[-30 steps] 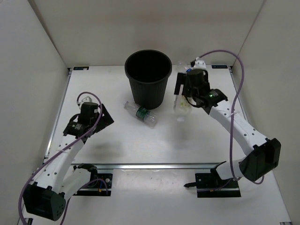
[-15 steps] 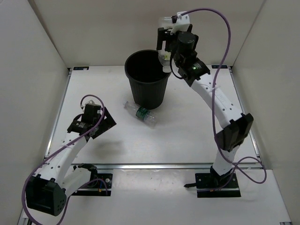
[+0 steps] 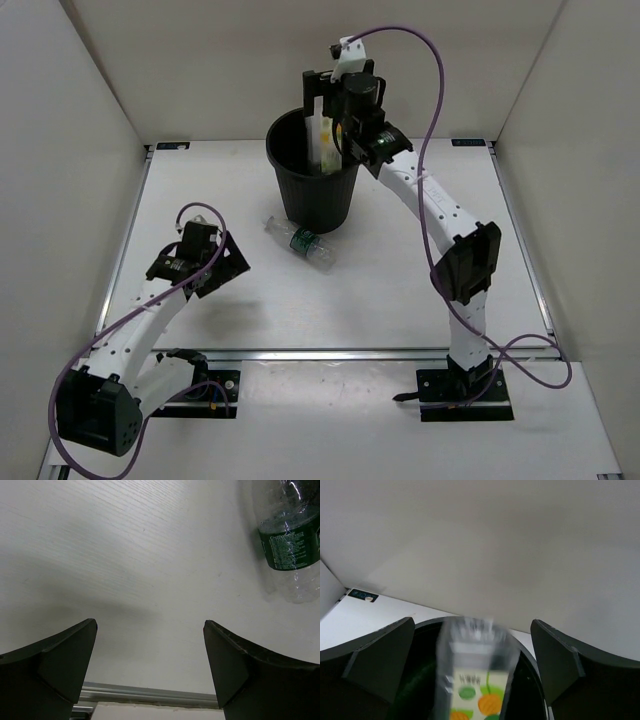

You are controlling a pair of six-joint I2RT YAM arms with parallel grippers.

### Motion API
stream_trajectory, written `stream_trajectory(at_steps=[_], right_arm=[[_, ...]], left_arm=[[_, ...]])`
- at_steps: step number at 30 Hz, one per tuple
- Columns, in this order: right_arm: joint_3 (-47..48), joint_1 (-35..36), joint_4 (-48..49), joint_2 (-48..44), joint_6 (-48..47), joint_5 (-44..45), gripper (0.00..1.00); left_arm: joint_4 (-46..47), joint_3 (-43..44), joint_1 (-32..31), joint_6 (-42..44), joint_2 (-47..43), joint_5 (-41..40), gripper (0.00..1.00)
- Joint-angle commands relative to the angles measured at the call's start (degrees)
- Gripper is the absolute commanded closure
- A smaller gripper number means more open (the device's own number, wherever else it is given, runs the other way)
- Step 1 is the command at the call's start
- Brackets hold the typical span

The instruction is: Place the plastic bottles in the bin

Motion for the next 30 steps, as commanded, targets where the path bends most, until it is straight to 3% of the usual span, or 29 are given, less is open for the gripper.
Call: stream_trajectory(at_steps=[1, 6, 12, 15, 17, 22, 26, 30], right_arm=[[-1.3, -0.7, 2.9, -7.1, 1.3, -2.4, 0.01], [-8.5, -1.1, 2.2, -15.3, 1.9, -2.7, 0.01], [-33.3, -0.8, 5.6, -32.9, 4.6, -0.6, 0.01], [-47.5, -2.2, 7.1, -42.2, 8.0, -1.3, 0.01], [-51.7, -3.5, 4.5, -46.6, 11.2, -3.3, 0.01], [-57.9, -5.7, -0.9, -55.6, 11.8, -0.2, 0.01], [-63.6, -7.6, -3.0, -63.2, 14.1, 1.2, 0.00], [-68.1, -13.5, -5.6, -68.8, 17.2, -3.7, 0.01]], left_arm=[[0.9, 1.9, -0.1, 0.5, 0.1, -0.8, 0.01], [3.2, 1.8, 0.0, -1.2, 1.0, 1.0, 0.01], [8.2, 0.4, -2.2, -6.2, 1.8, -0.1, 0.01], [14.8, -1.5, -2.9, -11.8, 2.7, -2.6, 0.01], [19.7, -2.7, -3.3, -15.6, 3.4, -2.5, 0.02], [25.4, 1.7, -6.6, -20.2, 11.1, -8.6, 0.01], [29.5, 5.3, -5.7, -22.1, 20.6, -7.0, 0.01], [31.2, 10.1, -6.1, -22.8, 30.4, -4.5, 0.01]])
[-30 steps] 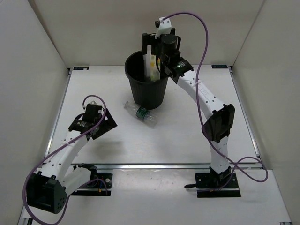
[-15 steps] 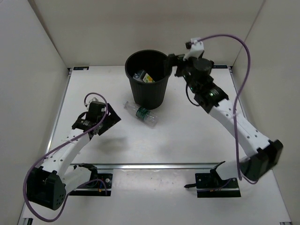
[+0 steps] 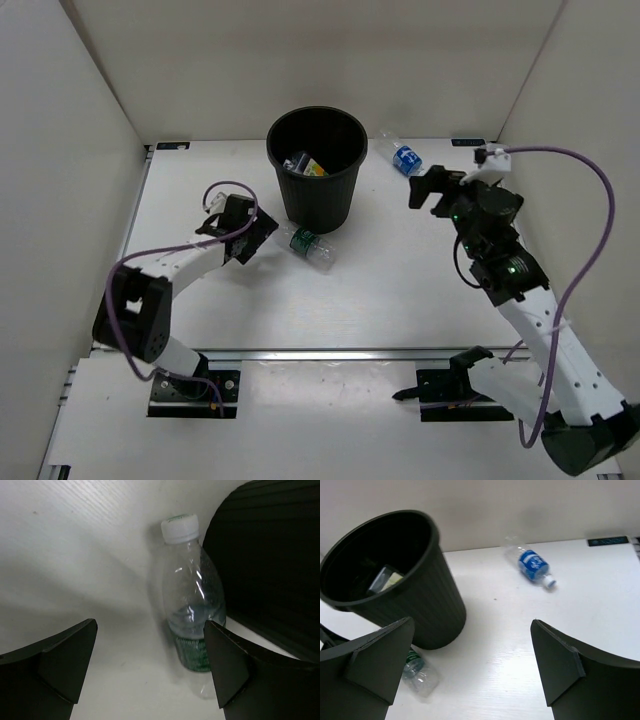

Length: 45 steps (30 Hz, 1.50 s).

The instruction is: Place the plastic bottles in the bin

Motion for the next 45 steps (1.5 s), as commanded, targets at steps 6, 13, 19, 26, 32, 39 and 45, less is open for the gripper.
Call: stream_trajectory(at_steps=[6, 13, 19, 26, 32, 39, 45], right_arm=[[-1.5, -8.3, -7.3, -6.1, 3.7, -1.7, 0.01], [-2.8, -13.7, -5.9, -8.2, 4.0, -3.8, 0.01], [-3.1, -14.6, -6.0, -6.1, 4.3, -4.6, 0.01], [-4.1, -15.2, -4.9, -5.2, 4.6, -4.7, 0.00], [-3.7, -16.9, -5.3, -4.3, 5.3, -5.4, 0.01], [-4.2, -16.9, -4.8, -4.7, 5.3, -5.2, 0.01], [-5.0, -16.6, -5.4, -6.1, 5.5, -5.1, 0.01]], left_arm=[[4.8, 7.2, 1.6, -5.6, 9.8, -1.3, 0.02], [5.9, 7.1, 2.4, -9.3, 12.1, -2.5, 0.02], [5.1, 11.3, 1.8, -9.1, 17.0, -0.6, 0.03], [6.0, 15.6, 1.3, -10.0, 21.7, 0.0, 0.12], [5.2, 17.3, 1.2, -9.0, 23.4, 0.1, 0.21], [4.8, 15.6, 1.3, -6.4, 23.0, 0.3, 0.44], [2.9, 10.2, 2.3, -2.2, 15.7, -1.7, 0.61]])
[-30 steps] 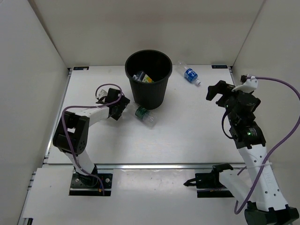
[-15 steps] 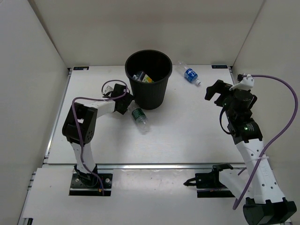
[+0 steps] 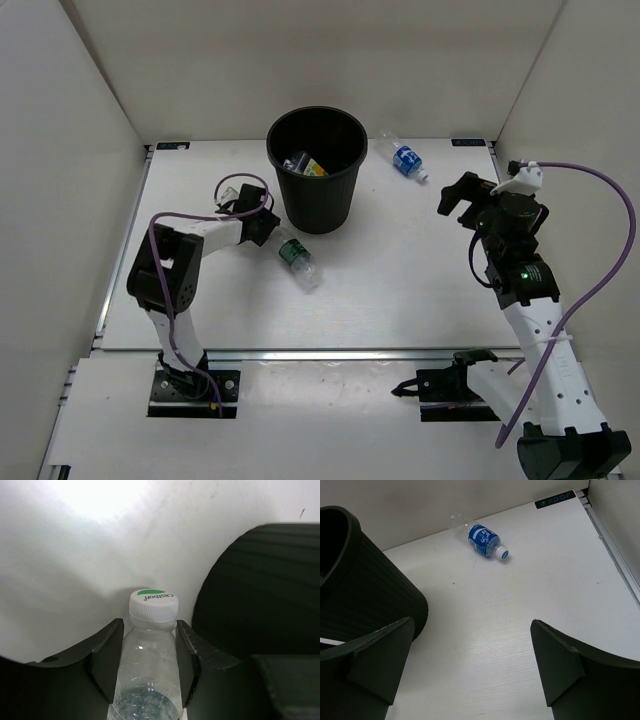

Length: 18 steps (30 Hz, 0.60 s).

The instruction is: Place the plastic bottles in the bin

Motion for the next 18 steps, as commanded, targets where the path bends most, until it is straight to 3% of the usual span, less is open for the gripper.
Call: stream_trajectory(at_steps=[1, 6, 12, 16, 18], right_arm=[[-0.6, 0.6, 1.5, -1.6, 0.6, 0.0, 0.01], [-1.3, 0.8, 1.1, -3.1, -0.3, 0.7, 0.01], [-4.3, -0.8, 1.1, -2.7, -1.1, 0.0, 0.00], [-6.7, -2.1, 1.8, -1.9, -1.0, -2.6, 0.01], [-7.7, -2.0, 2.0, -2.0, -0.6, -3.0, 0.01]], left_arm=[[-1.7, -3.2, 0.9, 4.2, -8.5, -1.9, 0.61], [-6.3, -6.8, 2.7, 12.6, -21.9, -9.0, 0.61], [-7.2, -6.0, 0.7, 21.6, -45.4, -22.8, 0.58], [-2.4, 2.0, -4.0, 29.6, -48.9, -29.8, 0.58], [4.7, 6.2, -7.2, 34.8, -45.5, -34.1, 0.57]])
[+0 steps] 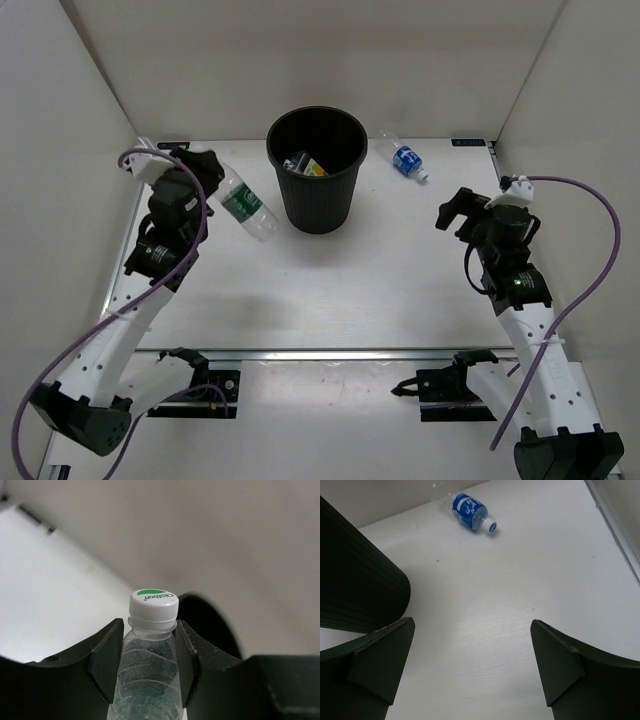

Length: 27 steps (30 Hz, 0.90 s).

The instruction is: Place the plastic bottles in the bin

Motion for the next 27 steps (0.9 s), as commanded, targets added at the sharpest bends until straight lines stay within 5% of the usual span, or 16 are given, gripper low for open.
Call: stream_trajectory(at_steps=[1, 10, 13, 15, 17, 24, 27], right_arm=[[-1.6, -0.3, 1.9, 0.6, -0.2, -1.7, 0.01], [-1.7, -0.2, 3.0, 2.7, -0.2, -2.5, 0.00], [-1.1, -1.5, 3.6, 3.8, -0.8, -2.0, 0.01], [-0.3, -2.4, 4.1, 5.3, -0.9, -2.5, 0.01], [0.2, -3.6, 4.9, 6.3, -0.9, -3.6, 0.01], [2.3, -5.3, 8.2, 10.5, -7.8, -10.9, 0.01], [4.5, -10.5, 11.4, 15.3, -9.3, -19.9, 0.01]], left_arm=[[10.8, 8.6, -5.5, 12.1, 6.3, -9.8, 0.57], [21.0, 42.7, -8.6, 23.7, 38.0, -11.5, 0.53], [14.4, 55.5, -8.8, 23.6, 48.3, -12.1, 0.48], [8.6, 63.3, -9.0, 22.8, 53.0, -12.4, 0.35], [6.1, 63.0, -8.7, 20.5, 54.1, -8.3, 0.04], [-2.8, 61.9, -4.5, 13.6, 49.4, 9.4, 0.01], [-12.6, 61.3, -0.4, 11.1, 45.7, 26.9, 0.01]])
